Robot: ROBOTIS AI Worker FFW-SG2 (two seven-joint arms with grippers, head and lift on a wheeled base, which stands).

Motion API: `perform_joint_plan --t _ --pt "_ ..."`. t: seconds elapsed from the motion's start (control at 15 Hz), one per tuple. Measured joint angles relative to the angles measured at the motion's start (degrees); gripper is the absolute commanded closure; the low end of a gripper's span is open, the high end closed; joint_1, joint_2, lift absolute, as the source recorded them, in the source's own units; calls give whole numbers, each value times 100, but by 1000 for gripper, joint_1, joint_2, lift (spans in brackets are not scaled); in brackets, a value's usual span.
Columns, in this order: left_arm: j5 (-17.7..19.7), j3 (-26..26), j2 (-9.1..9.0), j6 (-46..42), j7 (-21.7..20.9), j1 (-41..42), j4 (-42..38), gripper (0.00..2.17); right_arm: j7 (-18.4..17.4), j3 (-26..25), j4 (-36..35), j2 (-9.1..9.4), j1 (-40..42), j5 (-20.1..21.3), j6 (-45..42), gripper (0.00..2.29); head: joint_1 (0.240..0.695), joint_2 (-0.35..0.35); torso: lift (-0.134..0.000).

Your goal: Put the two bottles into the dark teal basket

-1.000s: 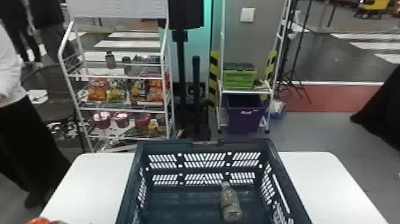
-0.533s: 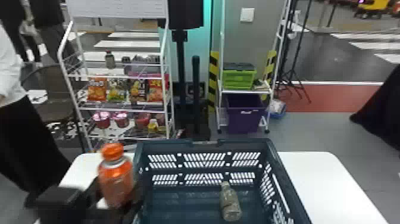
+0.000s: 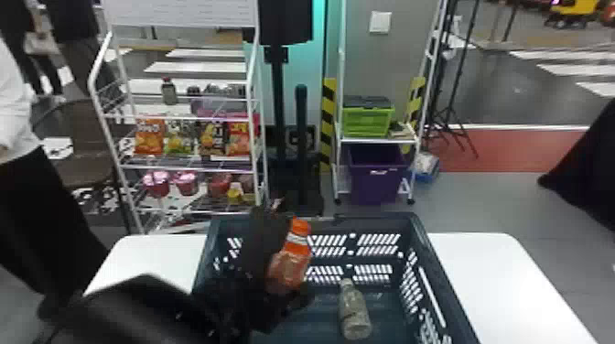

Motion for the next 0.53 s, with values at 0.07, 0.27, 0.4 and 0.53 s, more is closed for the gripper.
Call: perform_joint_plan --t 0.07,0.27,0.4,0.53 --pt "-19 -154 3 375 -213 -351 303 2098 18 -10 56 -2 -33 10 16 46 499 0 0" --pt "-162 -796 -10 996 -679 -1431 1503 2098 34 -34 191 -8 -138 34 77 46 499 0 0" --pt "-265 -1173 -122 1070 -998 -1995 2397 1838 86 -68 204 -9 -175 39 147 46 499 0 0" --pt "-460 -1319 -319 1132 -1310 -2294 3055 161 121 -99 200 5 -202 30 218 46 499 0 0"
